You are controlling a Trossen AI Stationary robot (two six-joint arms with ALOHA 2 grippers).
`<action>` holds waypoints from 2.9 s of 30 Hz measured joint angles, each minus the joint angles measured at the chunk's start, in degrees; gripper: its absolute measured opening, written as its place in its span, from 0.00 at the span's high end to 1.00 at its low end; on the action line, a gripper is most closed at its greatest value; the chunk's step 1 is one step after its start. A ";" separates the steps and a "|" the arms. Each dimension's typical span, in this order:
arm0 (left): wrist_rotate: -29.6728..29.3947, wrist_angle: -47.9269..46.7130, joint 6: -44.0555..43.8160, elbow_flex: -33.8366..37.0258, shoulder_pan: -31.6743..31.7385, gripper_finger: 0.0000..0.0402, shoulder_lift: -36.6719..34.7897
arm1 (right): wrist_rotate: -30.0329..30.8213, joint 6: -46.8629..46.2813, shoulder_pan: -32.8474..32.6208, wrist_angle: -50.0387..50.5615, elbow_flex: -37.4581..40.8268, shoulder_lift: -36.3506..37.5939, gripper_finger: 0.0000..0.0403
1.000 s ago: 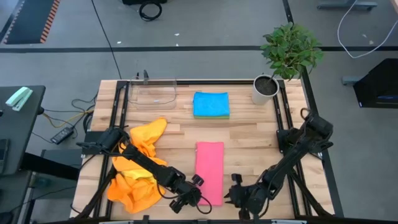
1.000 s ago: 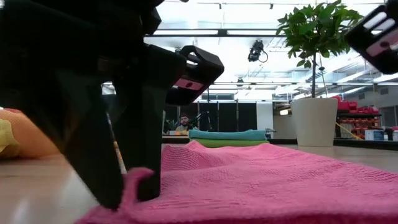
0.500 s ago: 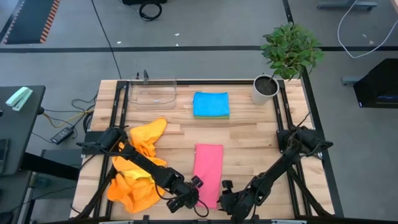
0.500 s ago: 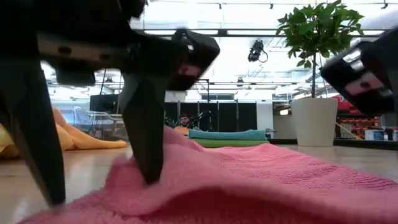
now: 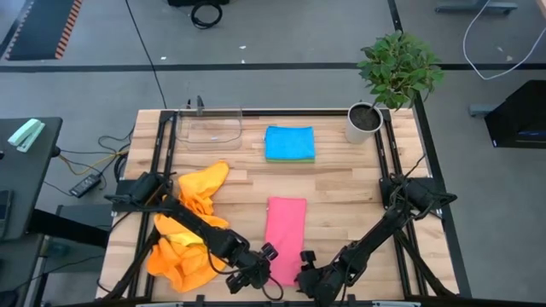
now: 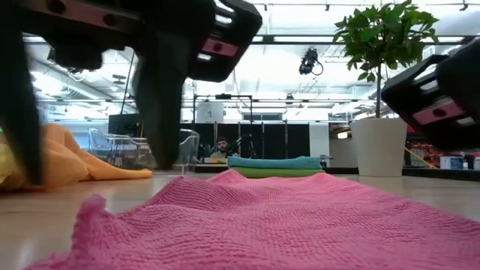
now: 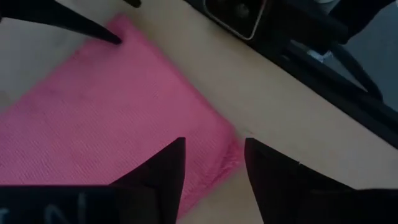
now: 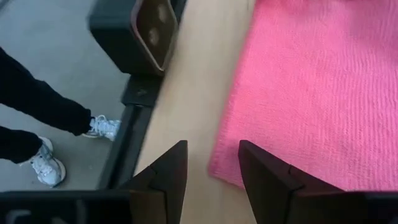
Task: Fold microfiber towels
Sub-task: Fold the pink towel
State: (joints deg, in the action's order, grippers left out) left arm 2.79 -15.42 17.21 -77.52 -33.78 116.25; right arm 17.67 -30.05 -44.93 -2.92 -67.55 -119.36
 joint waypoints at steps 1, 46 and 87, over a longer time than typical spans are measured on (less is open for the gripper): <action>0.06 0.02 0.00 0.00 -0.10 0.56 0.00 | 0.02 -0.01 0.00 -0.17 -0.02 0.14 0.62; 0.20 -0.02 -3.50 -0.14 -0.59 0.87 6.08 | -0.51 1.29 -0.22 0.74 -2.32 -1.67 0.63; -13.92 3.70 -71.24 -0.06 3.11 0.98 -5.93 | -5.73 -29.60 12.35 -5.27 22.16 28.97 0.99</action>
State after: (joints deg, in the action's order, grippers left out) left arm -11.13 -11.73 -54.02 -77.57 -30.67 110.31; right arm 11.94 -59.65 -32.57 -8.20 -45.39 -90.39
